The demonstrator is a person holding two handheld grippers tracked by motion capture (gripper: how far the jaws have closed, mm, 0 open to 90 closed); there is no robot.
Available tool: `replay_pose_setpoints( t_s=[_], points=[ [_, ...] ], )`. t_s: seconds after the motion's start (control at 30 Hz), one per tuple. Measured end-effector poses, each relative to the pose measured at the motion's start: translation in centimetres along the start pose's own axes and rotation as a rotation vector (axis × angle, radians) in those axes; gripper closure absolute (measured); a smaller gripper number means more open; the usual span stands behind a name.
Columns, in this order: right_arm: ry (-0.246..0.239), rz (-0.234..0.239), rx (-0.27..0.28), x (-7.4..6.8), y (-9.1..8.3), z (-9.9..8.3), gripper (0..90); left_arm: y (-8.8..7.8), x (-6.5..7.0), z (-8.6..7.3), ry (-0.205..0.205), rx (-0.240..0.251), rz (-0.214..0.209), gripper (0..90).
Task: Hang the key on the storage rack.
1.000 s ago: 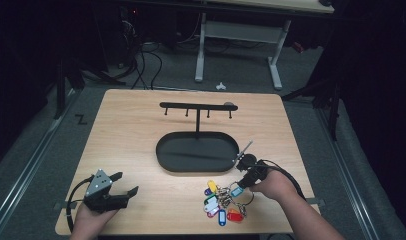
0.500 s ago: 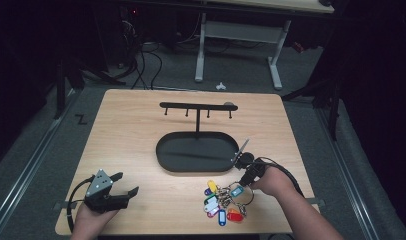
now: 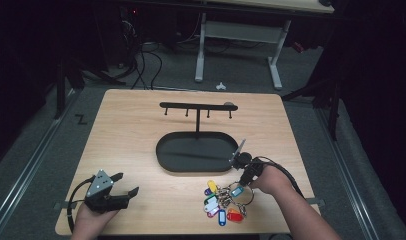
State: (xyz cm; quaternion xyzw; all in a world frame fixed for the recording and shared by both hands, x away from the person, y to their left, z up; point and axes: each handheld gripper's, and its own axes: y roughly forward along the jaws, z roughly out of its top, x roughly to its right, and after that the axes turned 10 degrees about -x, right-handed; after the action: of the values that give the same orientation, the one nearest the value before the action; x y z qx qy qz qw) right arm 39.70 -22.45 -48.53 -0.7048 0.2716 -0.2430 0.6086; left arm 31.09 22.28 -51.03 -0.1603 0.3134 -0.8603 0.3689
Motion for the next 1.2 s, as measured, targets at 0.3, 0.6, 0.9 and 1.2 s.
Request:
replay_pose_setpoints(
  t_s=[0.3, 0.6, 0.9, 1.2],
  points=[
    [-0.042, -0.043, -0.033, -0.81, 0.18, 0.22, 75.1, 0.36, 0.63, 0.09, 0.024, -0.009, -0.005, 22.5],
    [-0.045, -0.016, -0.03, -0.56, 0.21, 0.34, 76.8, 0.22, 0.51, 0.11, 0.018, -0.008, -0.002, 24.5],
    [-0.044, -0.001, -0.053, -0.38, 0.18, 0.64, 84.5, 0.17, 0.57, 0.13, 0.03, -0.008, -0.009, 27.6],
    [-0.048, 0.013, -0.026, -0.28, 0.22, 0.3, 86.9, 0.21, 0.47, 0.18, 0.032, -0.009, -0.01, 27.9]
  ],
)
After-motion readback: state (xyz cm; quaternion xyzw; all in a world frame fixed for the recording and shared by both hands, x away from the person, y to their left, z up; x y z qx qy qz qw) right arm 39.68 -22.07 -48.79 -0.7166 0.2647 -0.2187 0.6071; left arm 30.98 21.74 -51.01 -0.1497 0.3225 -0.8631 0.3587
